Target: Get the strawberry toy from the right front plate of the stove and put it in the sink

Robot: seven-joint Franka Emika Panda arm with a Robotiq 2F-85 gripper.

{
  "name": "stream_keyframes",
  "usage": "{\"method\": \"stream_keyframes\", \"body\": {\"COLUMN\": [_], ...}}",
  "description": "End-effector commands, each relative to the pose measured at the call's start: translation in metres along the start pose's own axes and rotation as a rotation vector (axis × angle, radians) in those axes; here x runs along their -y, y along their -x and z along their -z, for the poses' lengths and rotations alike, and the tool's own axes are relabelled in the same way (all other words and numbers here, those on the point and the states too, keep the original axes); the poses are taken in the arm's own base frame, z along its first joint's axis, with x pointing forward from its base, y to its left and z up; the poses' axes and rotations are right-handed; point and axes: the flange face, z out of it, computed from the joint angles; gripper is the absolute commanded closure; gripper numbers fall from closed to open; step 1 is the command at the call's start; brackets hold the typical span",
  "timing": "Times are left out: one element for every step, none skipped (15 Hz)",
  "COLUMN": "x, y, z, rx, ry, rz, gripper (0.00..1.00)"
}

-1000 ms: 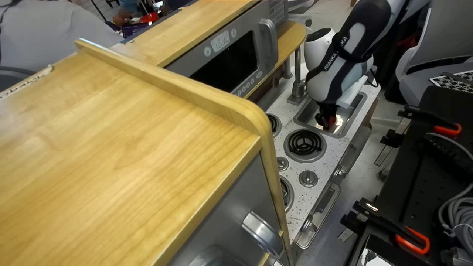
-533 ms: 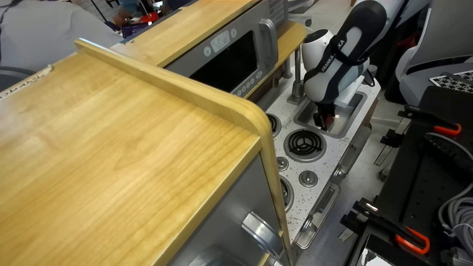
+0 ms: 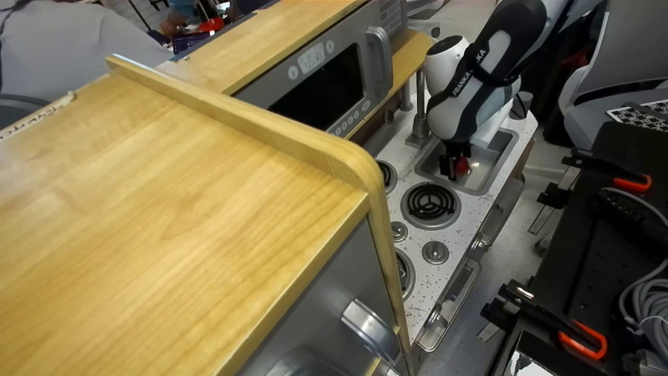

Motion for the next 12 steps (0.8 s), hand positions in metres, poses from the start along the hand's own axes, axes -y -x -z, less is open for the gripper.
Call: {"method": "stream_keyframes", "body": {"x": [0.000,-0.001,-0.002,-0.003,-0.004,-0.005,-0.007,-0.009,-0.010,-0.011,-0.011,-0.009], "y": [0.016,0.020,0.024,0.029,0.033,0.039,0.044,0.049,0.054,0.060,0.064,0.069], "z": [0.029,0.034,0.038,0.043,0.046,0.050,0.051,0.054,0.057,0.061,0.066,0.074], "rx": [-0.038,-0.041,-0.048,-0.051,-0.056,-0.057,-0.060,-0.064,-0.065,-0.072,-0.077,-0.075], "ry": [0.002,0.001,0.006,0.007,0.010,0.010,0.012,0.018,0.016,0.018,0.015,0.010], "rz": [-0.004,-0.006,-0.012,-0.023,-0.032,-0.044,-0.055,-0.069,-0.079,-0.096,-0.104,-0.114], "gripper": [0.00,0.00,0.00,0.00,0.00,0.00,0.00,0.00,0.00,0.00,0.00,0.00]}}
